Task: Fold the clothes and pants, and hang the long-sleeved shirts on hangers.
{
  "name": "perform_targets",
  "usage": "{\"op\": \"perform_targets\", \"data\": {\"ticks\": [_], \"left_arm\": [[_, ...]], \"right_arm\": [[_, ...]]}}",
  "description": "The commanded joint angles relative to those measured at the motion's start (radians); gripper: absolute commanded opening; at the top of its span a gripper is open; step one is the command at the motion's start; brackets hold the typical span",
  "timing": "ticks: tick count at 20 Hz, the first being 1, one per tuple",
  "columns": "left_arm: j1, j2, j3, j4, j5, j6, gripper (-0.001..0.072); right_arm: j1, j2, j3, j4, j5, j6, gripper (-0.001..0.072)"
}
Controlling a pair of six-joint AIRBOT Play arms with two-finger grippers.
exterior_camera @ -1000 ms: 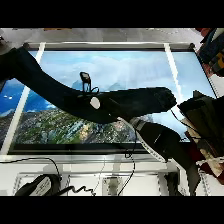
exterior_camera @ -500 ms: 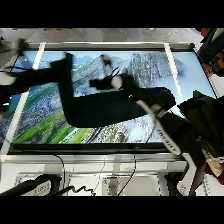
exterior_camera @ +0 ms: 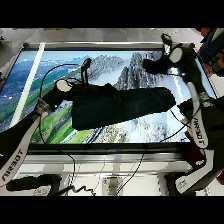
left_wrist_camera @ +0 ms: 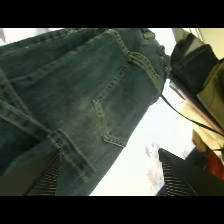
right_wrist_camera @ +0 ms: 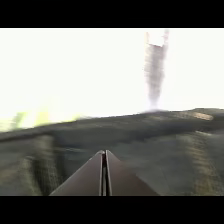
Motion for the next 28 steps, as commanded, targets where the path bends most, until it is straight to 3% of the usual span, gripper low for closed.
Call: {"op": "perform_targets", "data": {"ticks": [1,4,6,8,11,14,16,19,20,22,23,28], "left_arm": [[0.150,0.042,0.000,0.107,-0.103,-0.011,0.0667],[0.391,0.074,0.000,0.318,-0.348,-0.026,0.0667],[0.534,0.063,-0.023,0.364,-0.477,-0.058,0.0666],[0.627,0.060,-0.104,0.360,-0.479,-0.062,0.0667],[0.657,0.058,-0.277,0.357,-0.378,-0.060,0.0666],[0.613,0.009,-0.391,0.199,-0.277,0.008,0.0665],[0.563,-0.053,-0.397,0.084,-0.249,0.059,0.0556],[0.476,-0.116,-0.397,0.016,-0.134,0.059,0.0535],[0.451,-0.127,-0.395,0.010,-0.114,0.060,0.0406],[0.426,-0.123,-0.383,0.012,-0.122,0.079,0.0074],[0.426,-0.114,-0.368,0.011,-0.147,0.084,0.0028],[0.517,0.027,-0.217,0.172,-0.396,0.034,0.0027]], "right_arm": [[-0.116,0.008,0.000,-0.014,0.124,-0.137,0.0025],[-0.163,0.008,0.000,-0.006,0.179,-0.195,0.0026],[-0.166,0.008,-0.001,-0.002,0.177,-0.196,0.0026],[-0.155,0.006,-0.003,0.026,0.151,-0.196,0.0025],[-0.133,0.006,-0.003,0.048,0.136,-0.203,0.0026],[-0.106,0.006,-0.003,0.049,0.134,-0.203,0.0026],[-0.090,0.006,-0.003,0.050,0.135,-0.203,0.0026],[-0.047,0.006,-0.003,0.050,0.138,-0.203,0.0026],[-0.030,0.004,-0.003,0.050,0.138,-0.203,0.0025],[0.015,-0.010,-0.006,0.051,0.138,-0.204,0.0025],[0.044,-0.020,-0.016,0.053,0.138,-0.205,0.0025],[0.215,-0.093,-0.171,0.167,0.121,-0.207,0.0025]]}}
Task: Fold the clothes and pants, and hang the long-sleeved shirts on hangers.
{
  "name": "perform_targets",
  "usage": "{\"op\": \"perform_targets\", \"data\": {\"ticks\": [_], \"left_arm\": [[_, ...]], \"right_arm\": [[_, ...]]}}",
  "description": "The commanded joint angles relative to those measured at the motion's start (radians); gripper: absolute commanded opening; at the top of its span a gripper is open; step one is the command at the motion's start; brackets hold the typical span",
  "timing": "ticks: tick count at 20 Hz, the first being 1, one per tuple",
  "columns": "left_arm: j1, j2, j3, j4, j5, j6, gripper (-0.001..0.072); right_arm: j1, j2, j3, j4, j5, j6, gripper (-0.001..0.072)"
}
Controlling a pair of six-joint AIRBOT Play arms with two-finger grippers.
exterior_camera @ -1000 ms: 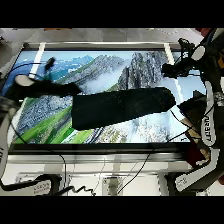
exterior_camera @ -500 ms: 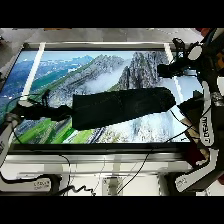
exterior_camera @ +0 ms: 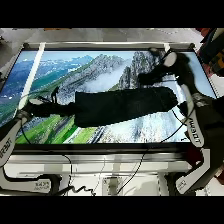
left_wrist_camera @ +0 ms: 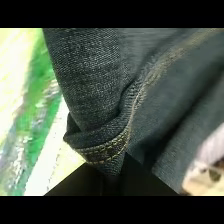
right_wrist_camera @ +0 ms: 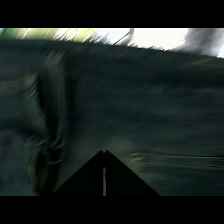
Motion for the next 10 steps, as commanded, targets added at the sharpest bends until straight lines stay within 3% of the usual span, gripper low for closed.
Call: {"op": "perform_targets", "data": {"ticks": [1,5,8,10], "left_arm": [[0.061,0.114,0.100,0.119,-0.191,-0.066,0.0027],[0.168,0.327,0.161,0.125,-0.309,-0.101,0.0028],[0.215,0.452,0.161,0.126,-0.283,-0.103,0.0028],[0.217,0.490,0.161,0.125,-0.251,-0.103,0.0029]], "right_arm": [[0.129,-0.056,-0.112,0.137,-0.044,-0.001,0.0025],[0.336,-0.126,-0.185,0.481,-0.298,-0.001,0.0025],[0.514,-0.139,-0.181,0.533,-0.502,0.000,0.0025],[0.585,-0.138,-0.168,0.517,-0.547,-0.001,0.0026]]}}
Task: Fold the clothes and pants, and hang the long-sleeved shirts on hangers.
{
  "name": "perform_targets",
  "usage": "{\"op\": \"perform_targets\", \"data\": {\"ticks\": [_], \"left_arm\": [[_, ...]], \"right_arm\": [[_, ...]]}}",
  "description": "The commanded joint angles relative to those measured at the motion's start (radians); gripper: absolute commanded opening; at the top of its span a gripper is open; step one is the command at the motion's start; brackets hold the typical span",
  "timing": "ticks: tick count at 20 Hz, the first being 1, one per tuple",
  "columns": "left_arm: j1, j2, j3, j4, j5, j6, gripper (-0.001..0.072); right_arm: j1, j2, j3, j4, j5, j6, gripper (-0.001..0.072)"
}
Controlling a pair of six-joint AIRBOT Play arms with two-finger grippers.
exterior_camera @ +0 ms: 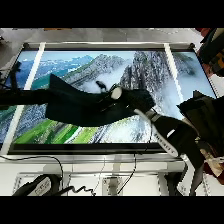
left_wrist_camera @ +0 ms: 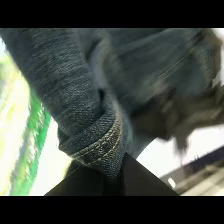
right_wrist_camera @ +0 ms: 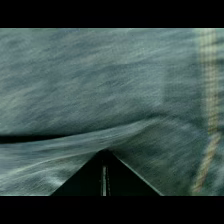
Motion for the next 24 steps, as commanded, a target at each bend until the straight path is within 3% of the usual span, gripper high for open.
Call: {"op": "perform_targets", "data": {"ticks": [1,5,8,13,16,17,18,19,21,24], "left_arm": [[0.022,0.089,0.009,-0.002,0.037,-0.009,0.0028],[-0.058,0.043,0.009,-0.116,0.104,-0.009,0.0028],[-0.238,-0.045,0.009,-0.163,0.225,-0.009,0.0028],[-0.709,-0.287,0.035,-0.340,0.677,0.000,0.0028],[-0.949,-0.481,0.185,-0.346,0.863,0.000,0.0042],[-0.995,-0.534,0.237,-0.346,0.938,0.000,0.0226],[-1.030,-0.581,0.281,-0.346,1.030,-0.001,0.0709],[-1.050,-0.612,0.311,-0.349,1.093,-0.004,0.0716],[-1.052,-0.620,0.325,-0.343,1.089,-0.002,0.0715],[-1.000,-0.587,0.325,-0.229,0.984,0.002,0.0713]], "right_arm": [[0.135,-0.008,0.008,0.023,-0.156,0.001,0.0026],[0.037,0.049,0.034,-0.235,-0.103,0.062,0.0026],[-0.133,0.142,0.034,-0.340,-0.018,0.062,0.0026],[-0.378,0.285,0.034,-0.340,0.018,0.095,0.0026],[-0.469,0.335,0.034,-0.341,0.036,0.095,0.0026],[-0.492,0.341,0.033,-0.343,0.056,0.095,0.0026],[-0.512,0.345,0.034,-0.348,0.078,0.095,0.0026],[-0.530,0.345,0.033,-0.357,0.102,0.095,0.0026],[-0.561,0.344,0.033,-0.424,0.135,0.093,0.0026],[-0.618,0.336,0.018,-0.541,0.163,0.035,0.0025]]}}
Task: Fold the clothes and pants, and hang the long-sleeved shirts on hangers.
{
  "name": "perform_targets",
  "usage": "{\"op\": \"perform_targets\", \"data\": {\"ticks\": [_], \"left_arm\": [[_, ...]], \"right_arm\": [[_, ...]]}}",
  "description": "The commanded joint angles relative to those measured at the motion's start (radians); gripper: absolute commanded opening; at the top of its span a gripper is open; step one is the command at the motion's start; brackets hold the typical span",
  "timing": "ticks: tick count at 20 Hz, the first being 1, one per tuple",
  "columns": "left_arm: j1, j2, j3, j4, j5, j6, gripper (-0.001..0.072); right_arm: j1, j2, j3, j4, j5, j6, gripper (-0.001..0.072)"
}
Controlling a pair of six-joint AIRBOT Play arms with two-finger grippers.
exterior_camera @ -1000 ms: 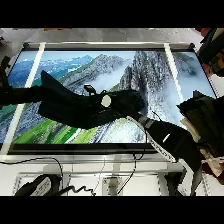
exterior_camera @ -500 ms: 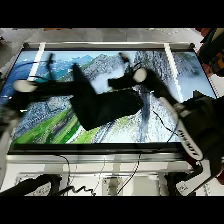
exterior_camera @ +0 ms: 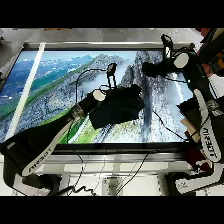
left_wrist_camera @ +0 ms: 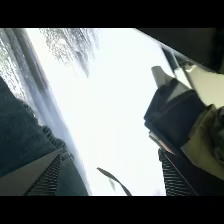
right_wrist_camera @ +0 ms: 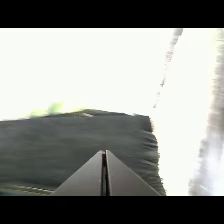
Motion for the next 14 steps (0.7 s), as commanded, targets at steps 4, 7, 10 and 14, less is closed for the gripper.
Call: {"op": "perform_targets", "data": {"ticks": [4,7,10,14], "left_arm": [[0.121,0.070,0.024,0.120,-0.221,0.003,0.0711],[0.209,0.121,0.024,0.120,-0.365,0.003,0.0707],[0.264,0.158,0.023,0.120,-0.441,0.003,0.0707],[0.277,0.179,0.023,0.120,-0.505,0.003,0.0707]], "right_arm": [[-0.185,-0.082,-0.051,-0.004,0.154,-0.239,0.0024],[-0.288,-0.219,-0.051,0.495,0.515,-0.509,0.0025],[-0.298,-0.282,-0.058,0.666,0.517,-0.428,0.0553],[-0.198,-0.283,-0.056,0.628,0.348,-0.422,0.0706]]}}
